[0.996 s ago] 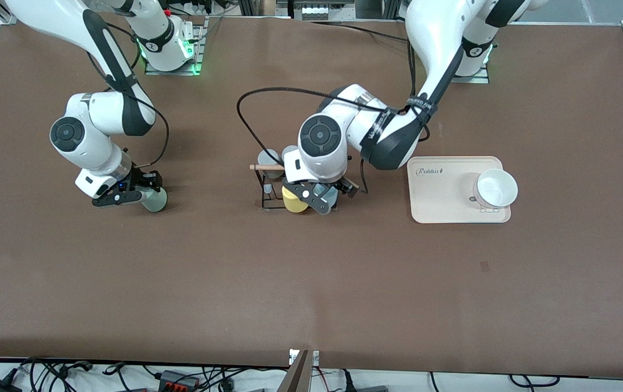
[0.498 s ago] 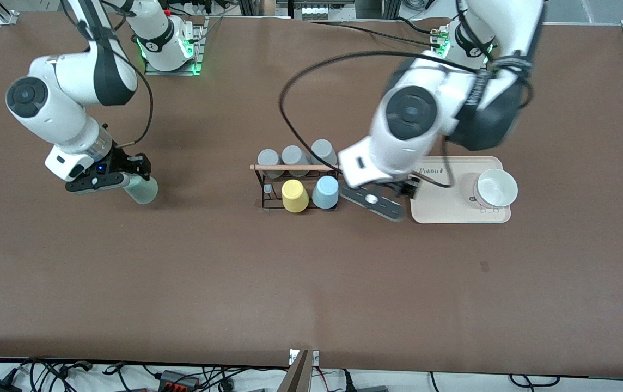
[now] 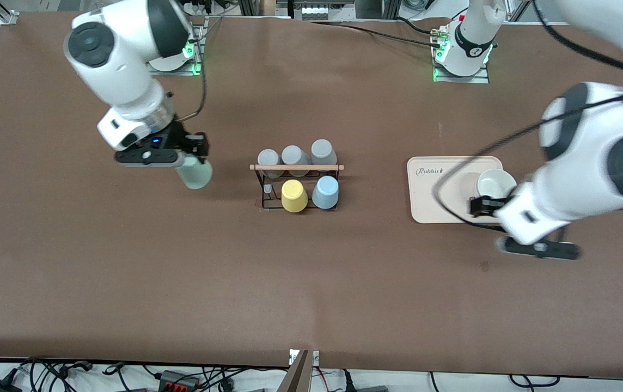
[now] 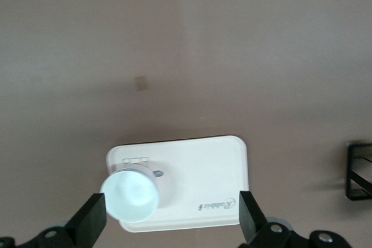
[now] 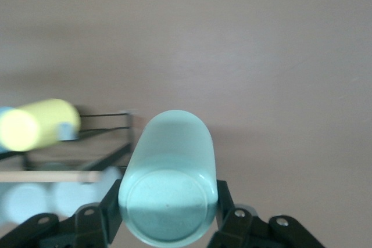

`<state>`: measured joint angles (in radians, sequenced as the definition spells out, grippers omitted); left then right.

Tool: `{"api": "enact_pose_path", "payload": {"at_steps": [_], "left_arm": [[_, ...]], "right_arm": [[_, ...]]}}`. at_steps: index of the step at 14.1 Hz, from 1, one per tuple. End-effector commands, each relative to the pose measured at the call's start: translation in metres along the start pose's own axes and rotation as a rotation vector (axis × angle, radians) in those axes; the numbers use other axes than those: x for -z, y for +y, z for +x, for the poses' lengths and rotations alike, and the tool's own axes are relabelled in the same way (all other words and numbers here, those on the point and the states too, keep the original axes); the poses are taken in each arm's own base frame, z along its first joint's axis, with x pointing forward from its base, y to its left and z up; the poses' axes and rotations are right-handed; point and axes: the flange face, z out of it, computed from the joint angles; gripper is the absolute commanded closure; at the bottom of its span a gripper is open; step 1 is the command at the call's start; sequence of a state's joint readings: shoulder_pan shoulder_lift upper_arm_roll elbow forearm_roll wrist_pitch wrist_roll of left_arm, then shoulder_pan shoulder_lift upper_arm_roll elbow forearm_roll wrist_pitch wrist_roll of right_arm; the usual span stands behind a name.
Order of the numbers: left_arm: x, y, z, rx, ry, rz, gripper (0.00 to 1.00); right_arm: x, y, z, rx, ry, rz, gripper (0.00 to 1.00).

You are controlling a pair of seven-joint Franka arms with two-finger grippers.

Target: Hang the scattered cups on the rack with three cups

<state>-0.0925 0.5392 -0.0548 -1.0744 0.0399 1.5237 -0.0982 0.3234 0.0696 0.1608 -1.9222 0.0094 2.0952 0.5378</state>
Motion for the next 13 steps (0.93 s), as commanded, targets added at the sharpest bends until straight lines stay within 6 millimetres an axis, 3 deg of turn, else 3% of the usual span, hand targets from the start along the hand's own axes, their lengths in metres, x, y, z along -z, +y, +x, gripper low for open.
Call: {"api": "enact_pose_path", "payload": {"at_steps": [1,3,5,8,13], "left_arm": [[0.041,-0.033,-0.025,0.049,0.039,-0.004,0.0],[0.062,-0.054,-0.036,0.073,0.069,-0.005,0.0],[0.065,-0.071,-0.051,0.087,0.088,-0.001,0.0],[0.055,-0.068,-0.066,0.084,0.136,0.005,0.0],[0.045,-0.06,-0.063,0.088,0.126,-0.001,0.0]], "right_arm": [[-0.007,-0.059,0.0,-0.038,0.004,0.03,0.79],[-0.016,-0.081,-0.004,-0.028,0.027,0.028,0.79],[-0.029,-0.098,-0.01,-0.016,0.047,0.033,0.79],[-0.043,-0.107,-0.009,-0.003,0.068,0.052,0.79],[-0.057,-0.106,-0.008,0.02,0.073,0.021,0.79]]}}
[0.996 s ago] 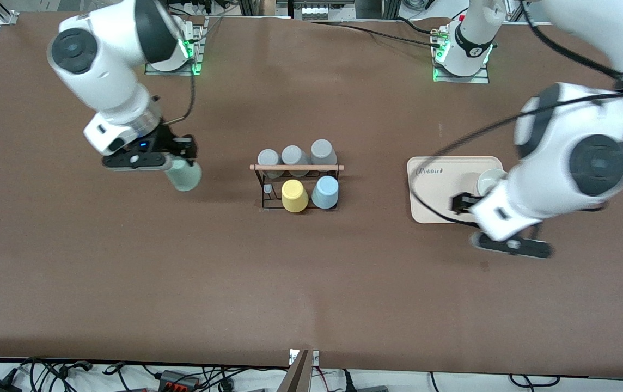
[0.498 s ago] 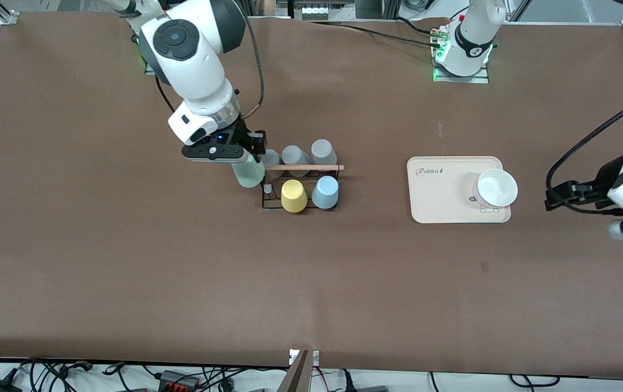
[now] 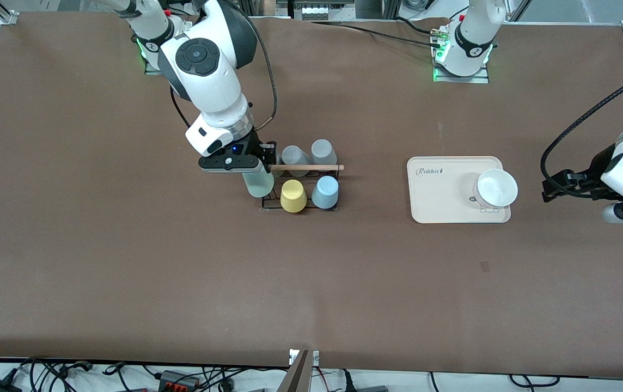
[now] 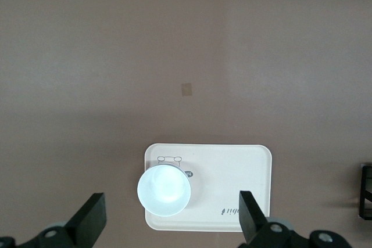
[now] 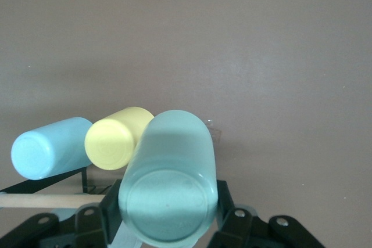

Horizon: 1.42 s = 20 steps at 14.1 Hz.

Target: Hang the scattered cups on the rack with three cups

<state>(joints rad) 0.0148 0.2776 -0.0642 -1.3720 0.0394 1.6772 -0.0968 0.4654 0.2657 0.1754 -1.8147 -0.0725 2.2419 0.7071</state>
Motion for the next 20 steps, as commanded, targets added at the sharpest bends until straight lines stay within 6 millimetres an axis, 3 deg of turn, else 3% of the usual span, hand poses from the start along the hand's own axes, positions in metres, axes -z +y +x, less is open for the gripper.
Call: {"api": "enact_pose_path", "payload": {"at_steps": [1,6,11,16,20], "left_arm": [[0.003,0.002,-0.01,-0.001,0.007,0.003,0.0],[-0.009,0.002,-0.015,-0.004,-0.02,0.008,0.0],[0.005,0.001,-0.037,-0.002,-0.012,0.015,0.0],[0.025,-0.025,-0.041,0.022,0.011,0.014,0.0],[0.034,-0.019,-0.045,0.012,0.026,0.012,0.0]], "right_arm": [[0.0,-0.006,0.003,-0.004,0.021,-0.001,0.79],[-0.014,-0.008,0.004,-0.001,0.023,0.007,0.78],[-0.037,-0.015,-0.007,0.036,0.004,-0.027,0.78],[-0.05,-0.014,-0.008,0.044,-0.009,-0.042,0.78],[-0.068,-0.012,-0.009,0.051,-0.027,-0.062,0.78]]}}
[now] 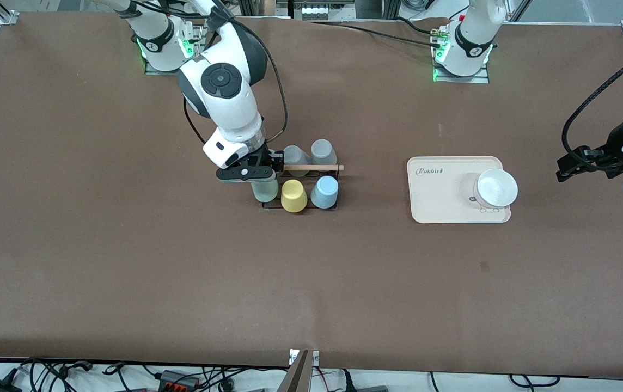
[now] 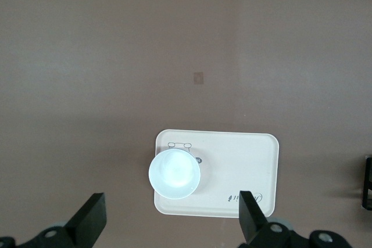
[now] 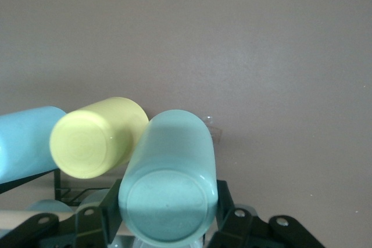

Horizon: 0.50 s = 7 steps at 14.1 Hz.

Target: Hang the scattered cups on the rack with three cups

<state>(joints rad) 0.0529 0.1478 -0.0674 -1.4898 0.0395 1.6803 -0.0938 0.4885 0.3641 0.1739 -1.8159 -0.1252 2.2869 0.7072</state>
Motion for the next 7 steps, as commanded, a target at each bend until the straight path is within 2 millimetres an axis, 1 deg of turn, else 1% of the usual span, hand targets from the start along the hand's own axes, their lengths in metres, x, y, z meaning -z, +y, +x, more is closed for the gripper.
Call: {"api": "enact_pose_path", "payload": {"at_steps": [1,5,7], "left_arm": [[0.012,0.006,-0.011,-0.023,0.019,0.003,0.0],[0.011,0.005,-0.01,-0.019,0.019,-0.001,0.0],[0.01,0.007,-0.01,-0.015,0.017,-0.043,0.0]], "right_arm": [[-0.011,-0.003,0.0,-0.004,-0.003,-0.018,0.78],[-0.023,-0.006,-0.003,0.015,-0.007,-0.036,0.78],[-0.032,-0.007,-0.003,0.019,-0.004,-0.033,0.78]]}}
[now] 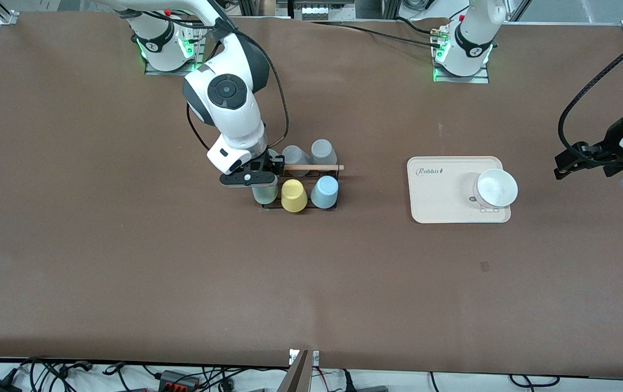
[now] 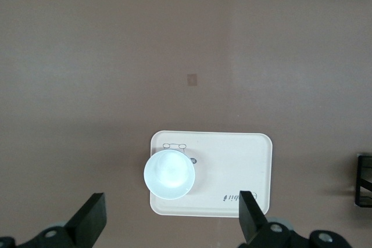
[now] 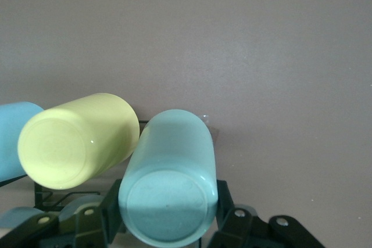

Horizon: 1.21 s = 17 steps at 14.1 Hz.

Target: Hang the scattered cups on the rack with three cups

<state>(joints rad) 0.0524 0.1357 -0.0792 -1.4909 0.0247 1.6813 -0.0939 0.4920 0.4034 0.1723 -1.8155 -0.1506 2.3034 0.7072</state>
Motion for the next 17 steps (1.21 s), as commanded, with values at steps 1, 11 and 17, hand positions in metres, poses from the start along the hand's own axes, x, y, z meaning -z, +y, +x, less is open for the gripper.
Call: {"api": "enact_pose_path", "payload": {"at_steps": [1,11,17], "left_arm": [[0.002,-0.001,-0.006,-0.005,0.004,-0.025,0.0],[-0.008,-0.003,0.009,0.0,0.037,0.019,0.0],[-0.001,0.01,0.004,-0.026,0.038,0.007,0.0]], "right_arm": [[-0.012,-0.007,-0.002,0.001,0.002,-0.012,0.78],[-0.018,-0.008,-0.002,0.004,0.001,-0.011,0.28],[-0.017,-0.007,-0.003,0.005,-0.001,-0.014,0.0]]}}
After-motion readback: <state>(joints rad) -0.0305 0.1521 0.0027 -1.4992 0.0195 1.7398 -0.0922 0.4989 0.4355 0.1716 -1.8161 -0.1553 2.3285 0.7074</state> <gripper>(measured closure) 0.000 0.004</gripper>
